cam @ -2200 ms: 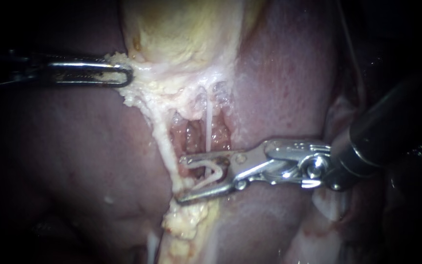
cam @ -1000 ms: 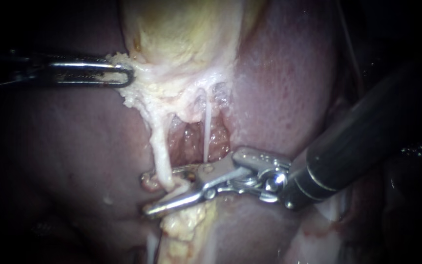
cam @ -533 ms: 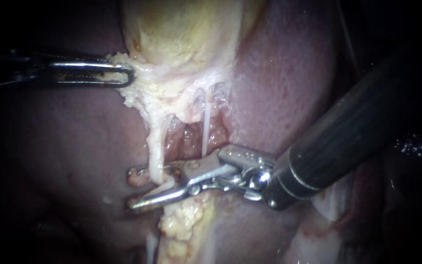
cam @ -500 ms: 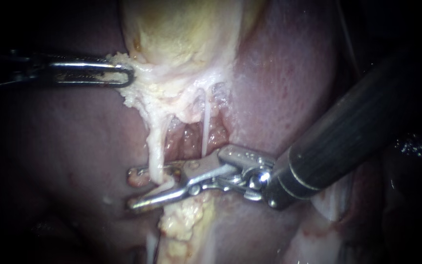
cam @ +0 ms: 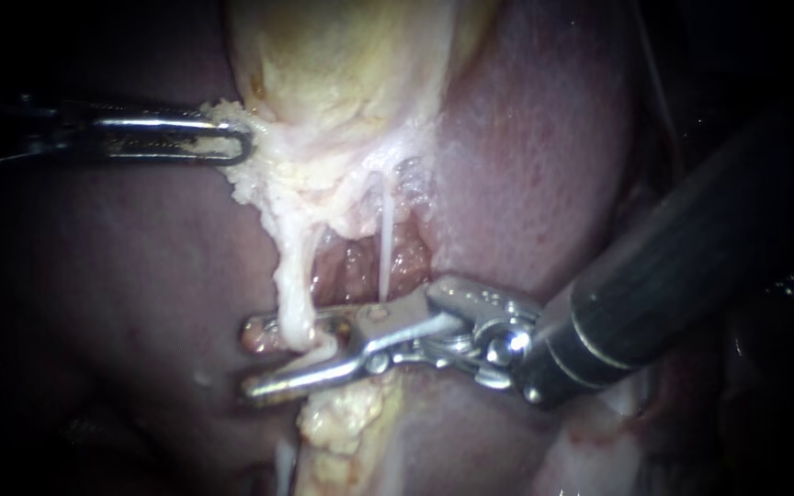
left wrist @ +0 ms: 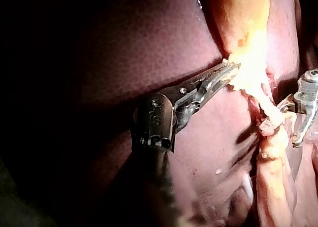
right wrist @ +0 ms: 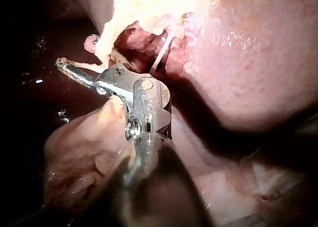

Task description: Clipping first clip left tube

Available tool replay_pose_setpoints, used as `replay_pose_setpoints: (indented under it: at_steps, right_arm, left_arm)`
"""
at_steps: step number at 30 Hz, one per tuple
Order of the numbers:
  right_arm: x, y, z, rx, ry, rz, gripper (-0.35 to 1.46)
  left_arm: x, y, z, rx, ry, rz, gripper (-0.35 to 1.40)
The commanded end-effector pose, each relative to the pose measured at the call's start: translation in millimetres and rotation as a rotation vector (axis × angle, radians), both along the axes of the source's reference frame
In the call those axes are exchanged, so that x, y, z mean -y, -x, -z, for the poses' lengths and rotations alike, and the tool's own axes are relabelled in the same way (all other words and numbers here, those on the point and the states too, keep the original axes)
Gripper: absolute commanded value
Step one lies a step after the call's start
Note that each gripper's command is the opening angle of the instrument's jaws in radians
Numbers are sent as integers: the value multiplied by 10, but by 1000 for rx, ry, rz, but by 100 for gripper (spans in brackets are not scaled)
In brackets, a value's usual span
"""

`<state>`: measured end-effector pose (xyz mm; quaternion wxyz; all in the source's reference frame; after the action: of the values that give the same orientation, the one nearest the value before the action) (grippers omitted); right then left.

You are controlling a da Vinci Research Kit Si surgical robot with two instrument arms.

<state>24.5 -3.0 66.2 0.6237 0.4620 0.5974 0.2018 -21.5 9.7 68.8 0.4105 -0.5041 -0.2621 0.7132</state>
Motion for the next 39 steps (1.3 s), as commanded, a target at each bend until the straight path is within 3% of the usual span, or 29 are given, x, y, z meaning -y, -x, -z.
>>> replay_pose_setpoints:
  at_steps: [1,7,10,15,21,24,27,31,34,39]
  right_arm:
    - [-1,0,3,-1,-2,-3,49]
    - [-22,-1,8,-28,63,-23,49]
    - [-39,-1,4,-27,138,-83,50]
    - [-58,3,-1,-30,211,-129,50]
    - [-68,4,1,-27,217,-140,50]
    - [-62,3,0,-28,220,-138,50]
    - [-46,4,-4,-24,200,-129,49]
    - [-11,4,-19,-8,175,-51,49]
    - [9,2,-31,-1,152,-18,49]
    - [26,2,-46,11,142,10,48]
  left_arm:
    - [0,0,0,1,1,-1,-35]
    - [0,0,0,1,1,-1,-35]
    - [-1,0,0,1,1,-1,-35]
    - [-1,0,0,1,1,-1,-35]
    - [-1,0,-1,1,1,-1,-35]
    - [-1,0,-1,1,1,-1,-35]
    - [-1,0,-1,1,1,-1,-35]
    - [-1,0,-1,1,1,-1,-35]
    - [-1,0,-1,1,1,-1,-35]
    - [0,0,-1,1,1,0,-35]
